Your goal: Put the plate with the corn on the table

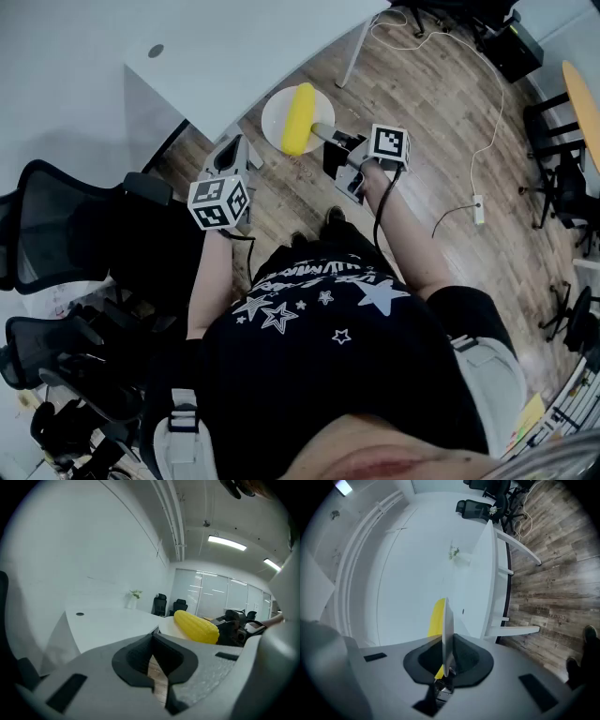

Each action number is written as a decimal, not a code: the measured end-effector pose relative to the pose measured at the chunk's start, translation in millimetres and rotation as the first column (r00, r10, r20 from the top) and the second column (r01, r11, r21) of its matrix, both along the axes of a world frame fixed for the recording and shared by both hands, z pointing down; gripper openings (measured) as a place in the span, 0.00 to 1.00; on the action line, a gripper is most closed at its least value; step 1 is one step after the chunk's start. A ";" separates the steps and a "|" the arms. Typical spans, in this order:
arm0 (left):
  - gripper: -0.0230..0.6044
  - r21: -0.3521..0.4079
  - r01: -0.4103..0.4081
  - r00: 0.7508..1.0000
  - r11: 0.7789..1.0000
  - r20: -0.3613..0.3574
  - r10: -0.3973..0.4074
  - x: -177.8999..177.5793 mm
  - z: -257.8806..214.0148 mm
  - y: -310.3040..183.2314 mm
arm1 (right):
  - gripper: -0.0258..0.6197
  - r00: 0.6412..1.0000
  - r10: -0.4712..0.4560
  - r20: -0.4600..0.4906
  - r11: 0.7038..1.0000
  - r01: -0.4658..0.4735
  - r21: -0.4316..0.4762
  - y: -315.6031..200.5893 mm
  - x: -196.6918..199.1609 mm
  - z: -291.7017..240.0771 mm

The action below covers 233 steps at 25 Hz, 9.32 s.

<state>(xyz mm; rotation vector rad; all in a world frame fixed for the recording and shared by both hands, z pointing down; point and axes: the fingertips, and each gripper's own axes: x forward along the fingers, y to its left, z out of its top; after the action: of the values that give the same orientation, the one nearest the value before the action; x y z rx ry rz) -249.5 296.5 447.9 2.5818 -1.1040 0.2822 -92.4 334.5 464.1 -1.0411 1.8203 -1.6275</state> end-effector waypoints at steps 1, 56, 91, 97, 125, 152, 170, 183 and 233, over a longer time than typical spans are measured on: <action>0.05 0.010 -0.005 1.000 1.000 0.015 0.005 0.4 -0.2 0.4 | 0.09 1.000 0.001 0.003 1.000 -0.001 0.002 -0.7 0.0 -0.8; 0.05 -0.028 0.136 0.988 0.990 0.082 -0.134 114.2 18.0 -261.2 | 0.09 0.986 -0.166 0.012 0.985 0.165 0.057 -301.3 127.3 6.7; 0.05 -0.037 0.122 0.991 0.992 0.065 -0.120 126.9 16.5 -524.4 | 0.09 0.997 -0.080 0.011 0.996 0.080 0.033 -563.1 171.0 20.6; 0.05 -0.019 0.104 0.994 0.994 0.042 -0.104 113.9 5.6 -588.4 | 0.09 0.999 -0.043 -0.005 0.999 0.043 0.018 -632.8 164.5 27.9; 0.05 -0.040 0.232 0.970 0.972 0.090 -0.228 170.4 24.5 -696.1 | 0.09 0.999 -0.050 0.010 0.998 0.049 0.029 -779.8 233.6 70.7; 0.05 -0.158 0.365 0.929 0.917 0.123 -0.349 212.0 88.3 -764.7 | 0.09 0.991 -0.099 0.090 0.986 0.110 -0.127 -872.0 255.5 150.7; 0.05 -0.198 0.358 0.934 0.912 0.096 -0.345 220.1 104.1 -775.1 | 0.08 0.999 -0.011 0.048 0.957 0.024 -0.290 -886.5 262.7 168.0; 0.05 -0.205 0.350 0.937 0.914 0.080 -0.341 219.5 100.6 -768.7 | 0.07 0.987 -0.052 -0.154 0.917 -0.014 -0.400 -885.7 263.3 175.5; 0.05 -0.065 0.311 0.947 0.948 -0.064 -0.315 170.5 -8.2 -657.0 | 0.21 0.638 0.047 -0.769 0.997 0.012 0.070 -791.5 241.7 26.5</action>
<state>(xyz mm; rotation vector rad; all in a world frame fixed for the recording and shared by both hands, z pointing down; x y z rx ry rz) -79.0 -360.5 439.7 2.3033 -1.4335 0.1371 149.3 -457.1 490.6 -1.9286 2.3347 -1.1363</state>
